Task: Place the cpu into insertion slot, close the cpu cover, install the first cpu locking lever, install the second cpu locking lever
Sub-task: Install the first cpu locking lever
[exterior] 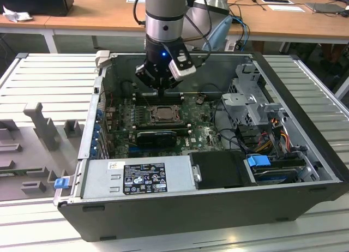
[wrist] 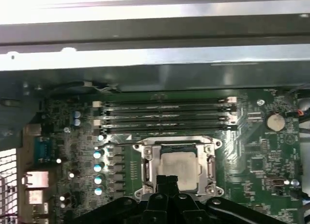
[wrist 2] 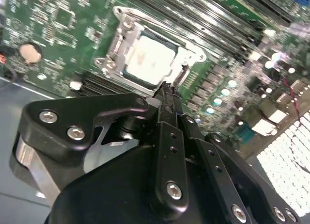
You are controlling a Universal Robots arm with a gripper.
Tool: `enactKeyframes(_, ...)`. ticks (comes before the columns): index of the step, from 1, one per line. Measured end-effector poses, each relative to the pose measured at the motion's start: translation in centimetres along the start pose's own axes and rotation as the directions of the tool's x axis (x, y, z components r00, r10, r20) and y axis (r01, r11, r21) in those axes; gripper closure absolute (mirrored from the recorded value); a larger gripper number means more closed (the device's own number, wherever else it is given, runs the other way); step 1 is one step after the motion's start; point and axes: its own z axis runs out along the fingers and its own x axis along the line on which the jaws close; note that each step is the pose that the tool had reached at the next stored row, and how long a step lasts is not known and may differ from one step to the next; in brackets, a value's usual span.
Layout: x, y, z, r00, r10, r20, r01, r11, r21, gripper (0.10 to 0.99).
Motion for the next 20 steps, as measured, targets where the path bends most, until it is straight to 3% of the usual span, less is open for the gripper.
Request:
enactKeyframes(6, 2.92, -0.12, 0.09, 1.0000, 0.000, -0.0001, 0.000, 1.0000, 0.000, 0.980)
enactKeyframes(7, 4.00, -0.09, 0.17, 1.0000, -0.001, -0.0001, 0.001, 1.0000, 0.000, 0.980)
enactKeyframes(10, 5.21, 0.26, 0.34, 1.0000, 0.000, -0.0001, 0.000, 1.0000, 0.000, 0.980)
enactKeyframes(14, 6.11, 1.22, 0.60, 1.0000, 0.000, 0.0000, 0.000, 1.0000, 0.000, 0.980)
enactKeyframes(20, 6.19, 2.40, 0.77, 1.0000, -0.001, -0.0001, 0.001, 1.0000, 0.000, 0.980)
